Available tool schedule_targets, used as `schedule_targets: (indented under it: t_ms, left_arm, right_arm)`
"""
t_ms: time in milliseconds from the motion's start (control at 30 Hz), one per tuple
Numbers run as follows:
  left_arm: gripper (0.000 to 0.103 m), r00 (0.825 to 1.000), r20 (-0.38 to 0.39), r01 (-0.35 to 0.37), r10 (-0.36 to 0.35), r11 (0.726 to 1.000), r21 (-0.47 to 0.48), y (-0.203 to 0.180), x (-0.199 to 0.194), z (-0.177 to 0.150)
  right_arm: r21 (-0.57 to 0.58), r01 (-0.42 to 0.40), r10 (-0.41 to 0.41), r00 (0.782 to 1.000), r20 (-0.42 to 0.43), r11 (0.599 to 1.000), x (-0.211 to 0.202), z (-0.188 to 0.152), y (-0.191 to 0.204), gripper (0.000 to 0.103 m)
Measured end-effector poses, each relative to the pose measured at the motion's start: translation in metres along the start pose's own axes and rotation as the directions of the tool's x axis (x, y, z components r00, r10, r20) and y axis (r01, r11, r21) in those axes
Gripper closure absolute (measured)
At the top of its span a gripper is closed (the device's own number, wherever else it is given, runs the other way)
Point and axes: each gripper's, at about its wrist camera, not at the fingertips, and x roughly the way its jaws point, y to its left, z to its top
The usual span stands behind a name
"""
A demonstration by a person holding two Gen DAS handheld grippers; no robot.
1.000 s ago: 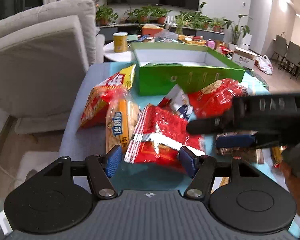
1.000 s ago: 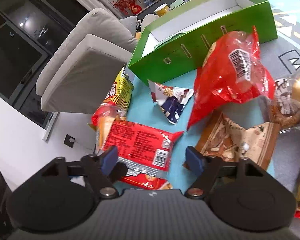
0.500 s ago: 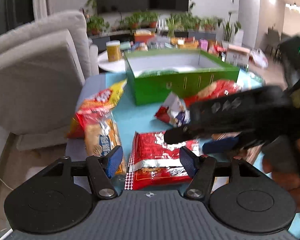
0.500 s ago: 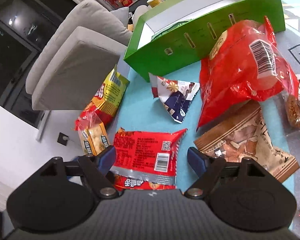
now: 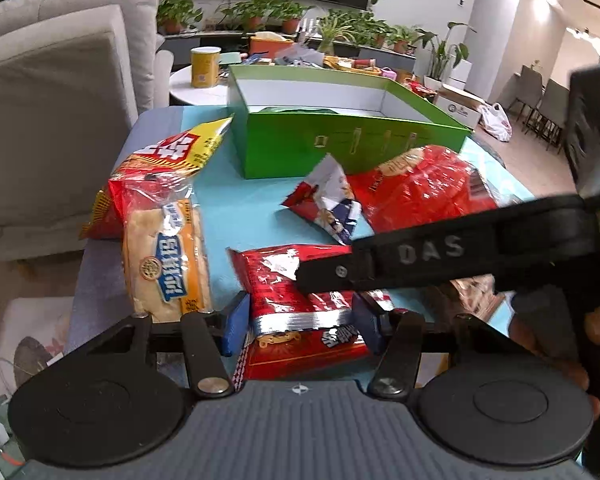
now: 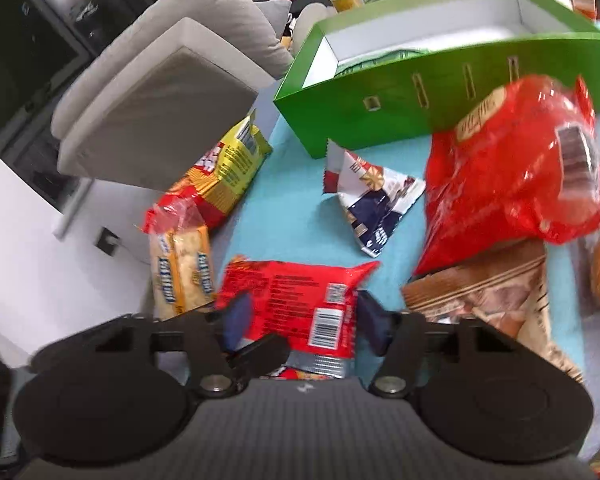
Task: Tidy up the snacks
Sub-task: 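Grasp the red noodle packet with the right tool and lift it, then carry the red noodle packet into the green box and release it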
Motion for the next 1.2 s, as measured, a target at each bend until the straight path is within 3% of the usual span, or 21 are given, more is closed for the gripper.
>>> schedule_targets:
  t_ms: [367,700,1000,1200]
  left_arm:
    - [0.054,0.992,0.124,0.026,-0.029,0.999,0.032,-0.034,-0.044,0.014]
    - [0.054,0.971,0.235,0.027,-0.048,0.995,0.091,-0.074,-0.066,0.058]
    - [0.054,0.958,0.278,0.036,-0.074,0.99,0.138,-0.104,-0.052,0.097]
    - [0.054,0.96,0.273,0.009,-0.056,0.985,0.172,-0.117,-0.026,0.12]
  right_arm:
    - [-0.113,0.046,-0.028,0.986,0.161,0.993,-0.059,0.001,0.019,0.077]
    - [-0.169,0.092,-0.036,0.95,0.309,0.981,-0.11,0.026,0.02,0.077]
    - [-0.2,0.143,-0.049,0.91,0.413,0.969,-0.131,0.052,-0.002,0.077]
    - [-0.186,0.133,-0.041,0.902,0.429,0.974,-0.122,0.078,-0.027,0.077]
